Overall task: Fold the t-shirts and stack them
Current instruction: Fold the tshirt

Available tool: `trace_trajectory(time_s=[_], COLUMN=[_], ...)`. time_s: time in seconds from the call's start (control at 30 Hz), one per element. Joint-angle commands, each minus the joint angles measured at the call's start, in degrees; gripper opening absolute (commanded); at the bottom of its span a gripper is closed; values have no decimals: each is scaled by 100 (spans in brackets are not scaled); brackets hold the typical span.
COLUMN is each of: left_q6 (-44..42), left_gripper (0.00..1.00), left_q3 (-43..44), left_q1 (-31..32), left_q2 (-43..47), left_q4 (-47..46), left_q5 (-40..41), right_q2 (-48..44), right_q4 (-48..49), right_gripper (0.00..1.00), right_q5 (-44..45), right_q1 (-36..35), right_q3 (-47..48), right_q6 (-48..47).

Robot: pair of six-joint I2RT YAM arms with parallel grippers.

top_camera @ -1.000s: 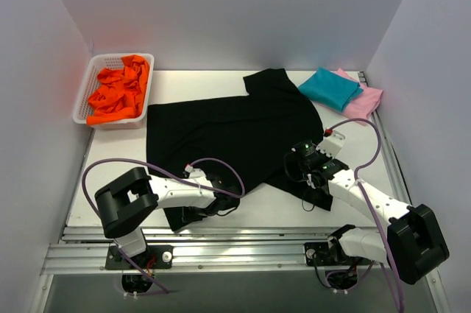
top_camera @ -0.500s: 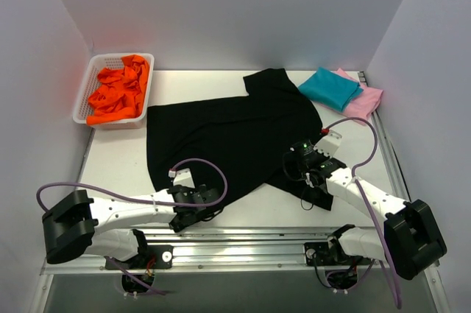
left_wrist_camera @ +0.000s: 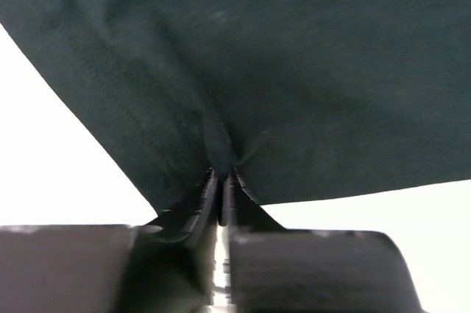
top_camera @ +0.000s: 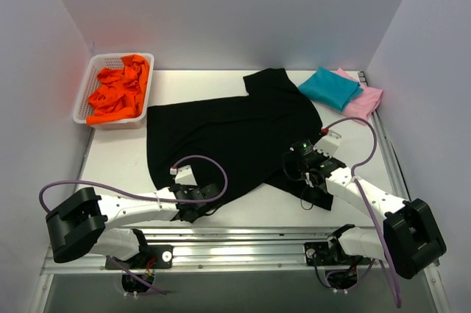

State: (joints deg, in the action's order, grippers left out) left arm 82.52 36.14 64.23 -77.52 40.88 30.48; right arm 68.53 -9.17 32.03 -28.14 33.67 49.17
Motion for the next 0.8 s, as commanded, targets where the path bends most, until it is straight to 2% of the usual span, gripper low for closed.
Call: trace_trajectory(time_s=[0.0, 0.03, 0.1, 0.23, 0.3, 0.47, 0.77], left_q6=[220, 212, 168, 54, 62, -69, -52], left_gripper=[6, 3, 2, 2, 2, 2, 2], left_q3=[-511, -512, -459, -126, 67, 270, 639], left_q1=[-59, -59, -42, 116, 160, 213, 231], left_q2=[-536, -528, -440, 304, 631, 1800, 3347], left_q4=[-1381, -1381, -1285, -269, 399, 1386, 2933], left_q5=[-780, -780, -684, -412, -306, -385, 1], right_q2=[143, 169, 152, 11, -112, -297, -314], right_q4=[-111, -120, -181, -445, -761, -1498, -2982], right_gripper=[0, 0, 0, 0, 0, 0, 0], right_q5=[93, 101, 128, 259, 426, 611, 1024], right_q1=[2, 2, -25, -235, -516, -1490, -3152], right_q3=[166, 184, 227, 429, 639, 974, 1132], right_q6=[-65, -56, -56, -39, 40, 365, 1972])
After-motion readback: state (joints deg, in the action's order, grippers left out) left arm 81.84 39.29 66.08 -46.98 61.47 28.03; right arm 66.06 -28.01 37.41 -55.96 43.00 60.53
